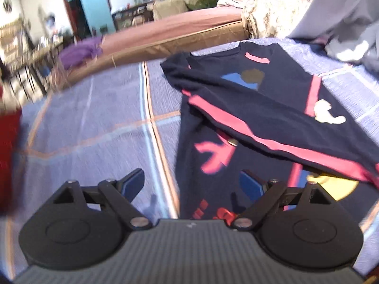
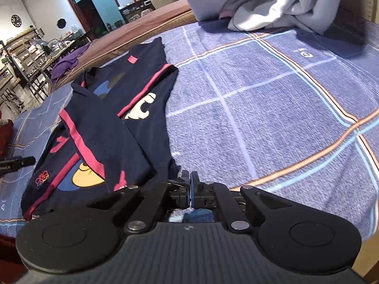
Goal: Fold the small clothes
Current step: 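Smooth the folded side with the right gripper while the left gripper releases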
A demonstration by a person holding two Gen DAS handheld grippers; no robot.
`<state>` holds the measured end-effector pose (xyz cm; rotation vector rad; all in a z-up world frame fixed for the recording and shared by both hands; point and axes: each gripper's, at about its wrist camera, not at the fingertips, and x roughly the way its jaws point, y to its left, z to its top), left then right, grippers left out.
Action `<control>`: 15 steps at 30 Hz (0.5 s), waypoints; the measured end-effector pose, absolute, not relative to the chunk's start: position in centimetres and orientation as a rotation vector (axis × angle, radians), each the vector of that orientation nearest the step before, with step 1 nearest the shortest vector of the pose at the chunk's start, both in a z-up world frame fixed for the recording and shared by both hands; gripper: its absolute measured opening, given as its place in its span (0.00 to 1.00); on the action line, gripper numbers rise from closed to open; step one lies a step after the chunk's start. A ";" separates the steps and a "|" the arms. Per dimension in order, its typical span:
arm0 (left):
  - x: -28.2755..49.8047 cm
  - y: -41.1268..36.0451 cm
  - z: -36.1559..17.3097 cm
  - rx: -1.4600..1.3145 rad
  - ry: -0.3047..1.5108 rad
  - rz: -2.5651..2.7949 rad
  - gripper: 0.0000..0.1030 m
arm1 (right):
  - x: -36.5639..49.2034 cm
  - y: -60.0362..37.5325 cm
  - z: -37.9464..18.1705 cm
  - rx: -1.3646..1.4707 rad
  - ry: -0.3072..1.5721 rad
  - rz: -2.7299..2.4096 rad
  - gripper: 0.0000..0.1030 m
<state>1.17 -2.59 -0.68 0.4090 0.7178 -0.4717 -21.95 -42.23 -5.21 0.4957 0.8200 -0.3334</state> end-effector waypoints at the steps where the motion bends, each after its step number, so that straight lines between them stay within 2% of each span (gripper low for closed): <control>1: 1.9 -3.0 -0.8 0.444 0.704 -0.469 0.84 | -22.2 -42.5 -5.2 0.508 0.826 -0.334 0.01; 2: 2.6 -3.4 -0.9 0.467 0.693 -0.471 0.83 | -22.4 -42.7 -5.0 0.516 0.803 -0.332 0.03; 4: 4.0 -4.2 -1.1 0.491 0.674 -0.476 0.82 | -21.7 -42.7 -4.2 0.506 0.742 -0.324 0.40; 6: 5.0 -5.3 -1.5 0.537 0.634 -0.479 0.81 | -19.4 -42.5 -3.3 0.493 0.719 -0.255 0.58; 12: 7.8 -9.3 -4.9 0.716 0.536 -0.472 0.67 | -7.7 -41.4 -1.4 0.626 0.703 0.050 0.59; 14: 9.1 -10.4 -6.5 0.770 0.539 -0.453 0.56 | -3.1 -40.3 -0.9 0.630 0.720 0.125 0.59; 15: 9.7 -10.7 -7.3 0.791 0.533 -0.447 0.55 | -0.4 -39.5 -0.7 0.615 0.735 0.164 0.59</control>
